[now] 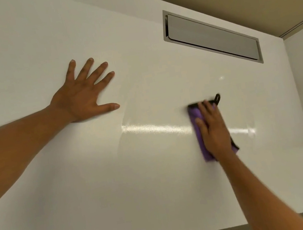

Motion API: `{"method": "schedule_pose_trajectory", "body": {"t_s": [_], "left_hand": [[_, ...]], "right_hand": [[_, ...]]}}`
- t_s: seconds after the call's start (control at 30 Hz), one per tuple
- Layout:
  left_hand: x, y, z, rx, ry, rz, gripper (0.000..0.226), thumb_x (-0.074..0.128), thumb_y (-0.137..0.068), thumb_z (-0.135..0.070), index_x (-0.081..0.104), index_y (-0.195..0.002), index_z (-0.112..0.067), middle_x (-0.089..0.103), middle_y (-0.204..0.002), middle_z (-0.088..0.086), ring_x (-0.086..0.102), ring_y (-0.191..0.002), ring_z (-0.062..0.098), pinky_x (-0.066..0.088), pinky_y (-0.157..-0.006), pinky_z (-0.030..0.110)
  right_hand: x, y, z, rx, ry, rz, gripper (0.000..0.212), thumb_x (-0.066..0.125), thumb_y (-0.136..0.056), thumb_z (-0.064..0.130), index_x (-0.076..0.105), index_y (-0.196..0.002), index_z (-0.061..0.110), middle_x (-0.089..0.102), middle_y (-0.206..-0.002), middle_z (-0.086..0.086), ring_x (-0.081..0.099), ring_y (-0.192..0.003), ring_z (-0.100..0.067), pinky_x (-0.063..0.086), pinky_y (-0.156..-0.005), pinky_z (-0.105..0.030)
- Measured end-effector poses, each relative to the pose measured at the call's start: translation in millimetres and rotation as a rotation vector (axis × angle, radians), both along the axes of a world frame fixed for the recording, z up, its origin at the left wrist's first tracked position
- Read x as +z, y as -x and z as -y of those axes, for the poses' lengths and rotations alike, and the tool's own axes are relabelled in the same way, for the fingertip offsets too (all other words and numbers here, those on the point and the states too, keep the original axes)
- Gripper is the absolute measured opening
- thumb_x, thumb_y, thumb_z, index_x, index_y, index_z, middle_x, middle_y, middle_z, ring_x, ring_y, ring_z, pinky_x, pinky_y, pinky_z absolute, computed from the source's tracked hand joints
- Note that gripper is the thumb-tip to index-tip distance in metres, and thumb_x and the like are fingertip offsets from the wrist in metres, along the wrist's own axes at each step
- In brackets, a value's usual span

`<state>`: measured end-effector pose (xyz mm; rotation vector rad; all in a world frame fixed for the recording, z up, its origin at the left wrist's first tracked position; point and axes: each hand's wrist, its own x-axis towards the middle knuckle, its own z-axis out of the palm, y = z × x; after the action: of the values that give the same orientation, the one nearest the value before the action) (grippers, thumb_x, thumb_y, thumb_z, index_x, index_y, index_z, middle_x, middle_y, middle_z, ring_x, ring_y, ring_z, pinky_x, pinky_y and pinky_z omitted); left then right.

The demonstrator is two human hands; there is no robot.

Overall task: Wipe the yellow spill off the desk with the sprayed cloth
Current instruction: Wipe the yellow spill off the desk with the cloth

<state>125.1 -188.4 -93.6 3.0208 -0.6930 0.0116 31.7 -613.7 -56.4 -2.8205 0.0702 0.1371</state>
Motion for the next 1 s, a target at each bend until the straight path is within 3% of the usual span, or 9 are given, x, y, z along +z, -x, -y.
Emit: {"method": "schedule_pose_trajectory", "body": {"t_s": [0.1,0.27,0.47,0.57,0.7,0.83,1.0], "left_hand": [[0,-1,0,0.000,0.007,-0.004,0.106,0.011,-0.087,-0.094,0.010,-0.171,-0.029,0.010,-0.181,0.000,0.008,-0.167,0.035,0.005,-0.130,0.069],[-3,-1,-1,0.000,-0.015,0.017,0.103,0.019,-0.089,-0.093,0.010,-0.171,-0.030,0.010,-0.181,-0.001,0.007,-0.167,0.034,0.005,-0.131,0.069],[0,1,-1,-0.013,0.011,0.055,0.103,0.020,-0.089,-0.092,0.017,-0.170,-0.028,0.018,-0.180,0.003,0.015,-0.165,0.038,0.008,-0.130,0.070],[0,1,-1,-0.011,-0.011,0.045,0.104,0.015,-0.089,-0.092,0.017,-0.170,-0.028,0.018,-0.180,0.002,0.015,-0.166,0.037,0.009,-0.130,0.070],[2,0,0,-0.009,-0.008,0.027,0.104,0.011,-0.089,-0.092,0.013,-0.171,-0.028,0.013,-0.181,0.002,0.010,-0.167,0.036,0.006,-0.130,0.069],[3,4,0,-0.022,-0.008,0.063,0.089,0.015,-0.100,-0.080,0.018,-0.170,-0.025,0.018,-0.179,0.005,0.016,-0.165,0.038,0.010,-0.130,0.069],[11,0,2,-0.029,0.047,-0.047,0.083,0.019,-0.103,-0.073,0.025,-0.168,-0.022,0.018,-0.179,0.010,0.010,-0.166,0.036,0.001,-0.130,0.067]], "right_hand": [[3,-79,-20,-0.075,-0.008,0.049,0.051,0.042,-0.111,0.042,0.039,-0.161,0.030,0.034,-0.170,0.006,0.025,-0.159,-0.022,0.033,-0.125,-0.046],[0,-125,-111,0.062,-0.010,0.090,0.049,0.047,-0.109,0.036,0.045,-0.158,0.029,0.040,-0.167,0.002,0.033,-0.155,-0.028,0.031,-0.125,-0.042],[-10,-16,-183,0.146,0.006,0.148,0.049,0.052,-0.109,0.029,0.048,-0.157,0.020,0.044,-0.165,-0.005,0.036,-0.153,-0.035,0.030,-0.127,-0.045],[-18,69,-194,0.068,0.010,0.103,0.052,0.044,-0.111,0.036,0.037,-0.163,0.027,0.032,-0.171,0.003,0.025,-0.160,-0.028,0.028,-0.128,-0.046],[-22,133,-195,0.171,0.046,0.060,0.052,0.032,-0.114,0.044,0.025,-0.165,0.037,0.016,-0.174,0.012,0.018,-0.162,-0.021,0.020,-0.131,-0.042],[-17,70,-187,0.216,0.045,0.089,0.049,0.037,-0.113,0.038,0.039,-0.161,0.029,0.033,-0.171,0.001,0.024,-0.159,-0.029,0.023,-0.129,-0.043],[-8,-71,-167,-0.133,0.044,0.093,0.051,0.039,-0.112,0.031,0.037,-0.162,0.025,0.033,-0.170,-0.002,0.026,-0.157,-0.032,0.030,-0.122,-0.047]]}}
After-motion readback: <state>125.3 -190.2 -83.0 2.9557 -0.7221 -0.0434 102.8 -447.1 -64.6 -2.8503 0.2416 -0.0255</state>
